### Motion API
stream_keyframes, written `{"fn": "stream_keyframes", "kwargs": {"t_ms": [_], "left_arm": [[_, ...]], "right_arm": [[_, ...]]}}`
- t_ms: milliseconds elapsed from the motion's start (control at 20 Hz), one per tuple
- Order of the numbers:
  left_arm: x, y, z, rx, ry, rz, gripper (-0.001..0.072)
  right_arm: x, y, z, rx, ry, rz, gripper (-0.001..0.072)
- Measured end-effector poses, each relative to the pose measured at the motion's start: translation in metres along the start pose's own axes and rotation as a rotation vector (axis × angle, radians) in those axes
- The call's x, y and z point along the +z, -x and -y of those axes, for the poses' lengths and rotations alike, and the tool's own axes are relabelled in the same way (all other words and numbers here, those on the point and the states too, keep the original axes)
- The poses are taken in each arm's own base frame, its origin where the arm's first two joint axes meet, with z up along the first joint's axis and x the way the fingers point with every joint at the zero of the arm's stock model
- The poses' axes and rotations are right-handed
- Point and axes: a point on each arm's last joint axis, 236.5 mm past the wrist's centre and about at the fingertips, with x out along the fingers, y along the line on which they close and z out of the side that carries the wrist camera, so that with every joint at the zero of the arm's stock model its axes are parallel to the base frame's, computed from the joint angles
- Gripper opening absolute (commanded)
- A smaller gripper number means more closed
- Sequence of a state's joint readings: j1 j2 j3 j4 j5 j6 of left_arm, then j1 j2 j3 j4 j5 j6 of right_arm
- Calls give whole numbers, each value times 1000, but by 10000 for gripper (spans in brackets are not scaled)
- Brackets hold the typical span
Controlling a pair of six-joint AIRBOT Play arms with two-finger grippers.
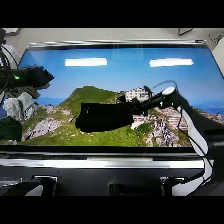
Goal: Fold the clothes and pants, and hang the long-sleeved shirts on hangers.
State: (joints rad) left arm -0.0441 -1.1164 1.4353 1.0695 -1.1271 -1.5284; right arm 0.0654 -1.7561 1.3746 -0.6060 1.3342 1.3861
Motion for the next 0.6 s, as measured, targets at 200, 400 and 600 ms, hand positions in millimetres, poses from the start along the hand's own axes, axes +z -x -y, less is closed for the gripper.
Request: {"fn": "stream_keyframes", "kwargs": {"t_ms": [200,400,600], "left_arm": [[0,0,0,0,1,0,23],[0,0,0,0,5,0,23],[0,0,0,-1,20,0,23]], "right_arm": [[51,81,-41,-5,92,160,43],[96,206,-21,-17,26,424,43],[98,333,59,-63,-148,670,43]]}}
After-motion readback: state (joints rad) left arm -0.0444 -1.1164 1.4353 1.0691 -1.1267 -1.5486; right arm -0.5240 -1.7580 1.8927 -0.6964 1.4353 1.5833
